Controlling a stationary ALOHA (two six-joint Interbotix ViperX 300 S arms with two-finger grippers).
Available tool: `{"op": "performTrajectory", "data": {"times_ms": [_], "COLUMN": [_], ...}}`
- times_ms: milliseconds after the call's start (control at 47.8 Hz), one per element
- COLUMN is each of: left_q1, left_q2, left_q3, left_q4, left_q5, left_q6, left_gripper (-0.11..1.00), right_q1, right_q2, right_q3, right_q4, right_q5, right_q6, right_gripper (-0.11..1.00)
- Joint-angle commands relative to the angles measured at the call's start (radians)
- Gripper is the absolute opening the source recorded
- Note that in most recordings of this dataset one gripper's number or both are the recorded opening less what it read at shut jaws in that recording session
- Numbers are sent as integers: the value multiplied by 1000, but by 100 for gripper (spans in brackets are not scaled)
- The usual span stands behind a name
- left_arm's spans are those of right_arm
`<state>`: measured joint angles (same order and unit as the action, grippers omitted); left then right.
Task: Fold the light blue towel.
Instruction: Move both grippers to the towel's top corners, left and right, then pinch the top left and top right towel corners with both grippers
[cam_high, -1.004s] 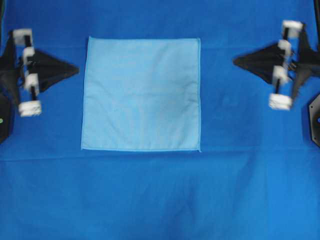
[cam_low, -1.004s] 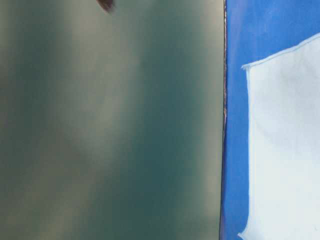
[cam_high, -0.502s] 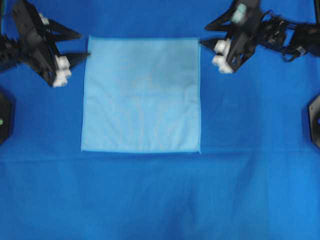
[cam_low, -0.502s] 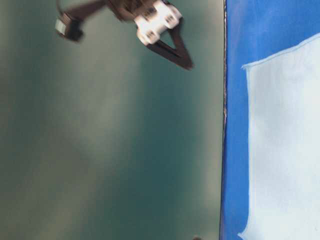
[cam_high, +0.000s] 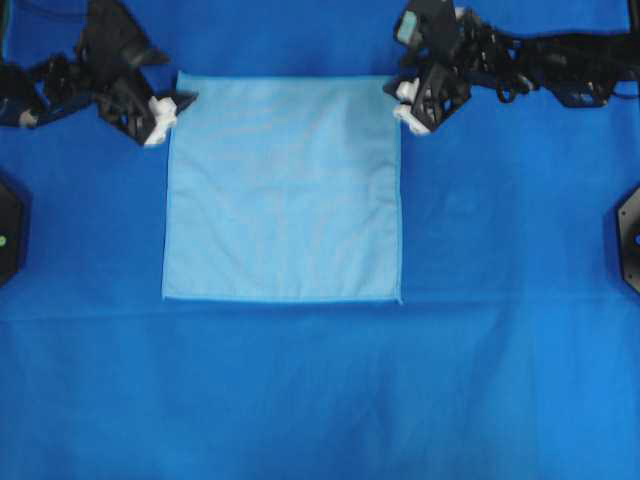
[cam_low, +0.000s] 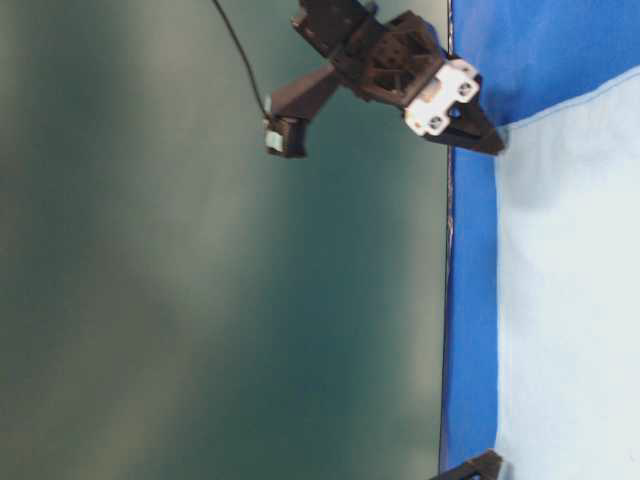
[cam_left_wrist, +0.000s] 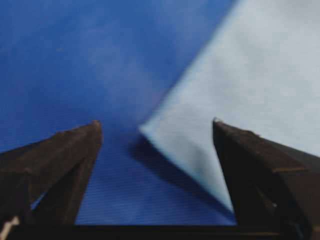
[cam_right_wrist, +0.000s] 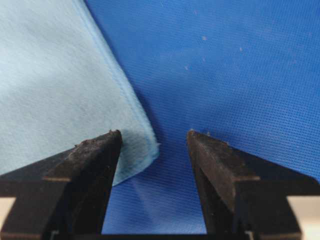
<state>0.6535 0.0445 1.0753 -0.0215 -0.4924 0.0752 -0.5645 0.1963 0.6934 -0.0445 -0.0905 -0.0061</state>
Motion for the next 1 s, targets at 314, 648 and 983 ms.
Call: {"op": "performTrajectory", "data": {"times_ms": [314,648,983], "left_q1": [15,-6,-9], "left_q2": [57,52,-115], "left_q3": [-35,-44,-41], "left_q4": [2,2,2], "left_q5": [38,66,170], "left_q6": [40,77,89], "left_gripper": [64,2,2], "right_q1": [-12,-9,-5], "right_q2": [8,6,-107], "right_q3": [-34,-34,-26], "right_q4": [-9,-9,-11], "right_q5": [-2,6,44], "right_q6": [-2,0,2], "right_gripper": [38,1,1]}}
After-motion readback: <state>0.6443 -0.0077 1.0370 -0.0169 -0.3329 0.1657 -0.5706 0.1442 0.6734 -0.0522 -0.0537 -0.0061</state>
